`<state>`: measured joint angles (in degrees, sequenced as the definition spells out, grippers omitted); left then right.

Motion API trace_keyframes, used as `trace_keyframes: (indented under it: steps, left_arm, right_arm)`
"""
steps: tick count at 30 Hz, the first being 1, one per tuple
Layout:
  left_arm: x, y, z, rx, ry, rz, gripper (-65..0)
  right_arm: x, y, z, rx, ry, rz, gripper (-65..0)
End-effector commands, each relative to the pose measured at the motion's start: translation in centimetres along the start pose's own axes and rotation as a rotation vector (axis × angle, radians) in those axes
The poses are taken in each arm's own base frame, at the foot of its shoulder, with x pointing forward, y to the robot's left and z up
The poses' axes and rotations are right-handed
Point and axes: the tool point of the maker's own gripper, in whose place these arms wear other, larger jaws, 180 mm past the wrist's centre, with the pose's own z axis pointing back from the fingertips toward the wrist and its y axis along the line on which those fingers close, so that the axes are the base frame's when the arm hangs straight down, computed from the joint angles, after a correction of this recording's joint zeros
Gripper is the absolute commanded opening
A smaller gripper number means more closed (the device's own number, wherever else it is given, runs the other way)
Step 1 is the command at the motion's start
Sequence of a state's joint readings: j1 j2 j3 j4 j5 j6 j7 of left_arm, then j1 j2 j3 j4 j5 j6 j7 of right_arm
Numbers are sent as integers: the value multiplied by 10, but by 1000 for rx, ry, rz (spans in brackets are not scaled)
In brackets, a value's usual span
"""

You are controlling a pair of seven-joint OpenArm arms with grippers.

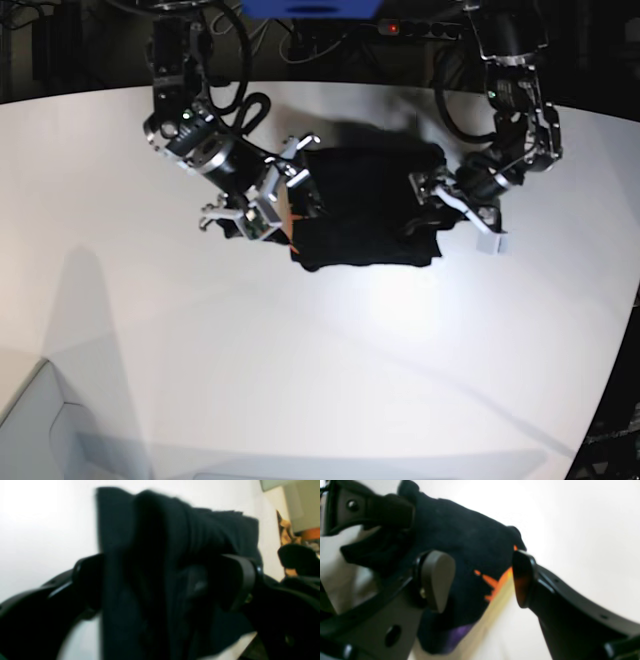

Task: Layout the t-shirt on the table in an organized manner, then fold the t-shirt properly
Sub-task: 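Lift the bundle edge with the right gripper and fold it over the left gripper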

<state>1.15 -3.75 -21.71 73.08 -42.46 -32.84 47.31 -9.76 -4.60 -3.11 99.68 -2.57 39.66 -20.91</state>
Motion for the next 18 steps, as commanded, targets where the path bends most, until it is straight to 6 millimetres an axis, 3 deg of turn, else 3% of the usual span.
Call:
trace_keyframes:
  steps: [1, 5, 6, 11, 18]
  left_arm:
    - [-23, 8, -1, 32, 83, 9, 0]
    - [-27, 10, -12, 22, 90, 22, 0]
    - [-29, 12, -14, 22, 100, 22, -29]
    - [-36, 14, -25, 15, 142, 28, -368]
    - [-36, 22, -31, 25, 168, 50, -577]
  right_arm:
    - [24, 1, 2, 5, -83, 7, -254]
    - [29, 0, 7, -4, -96, 22, -254]
    - [30, 1, 8, -6, -99, 23, -254]
    - [23, 5, 10, -2, -83, 11, -254]
    - [12, 12, 12, 10, -61, -14, -256]
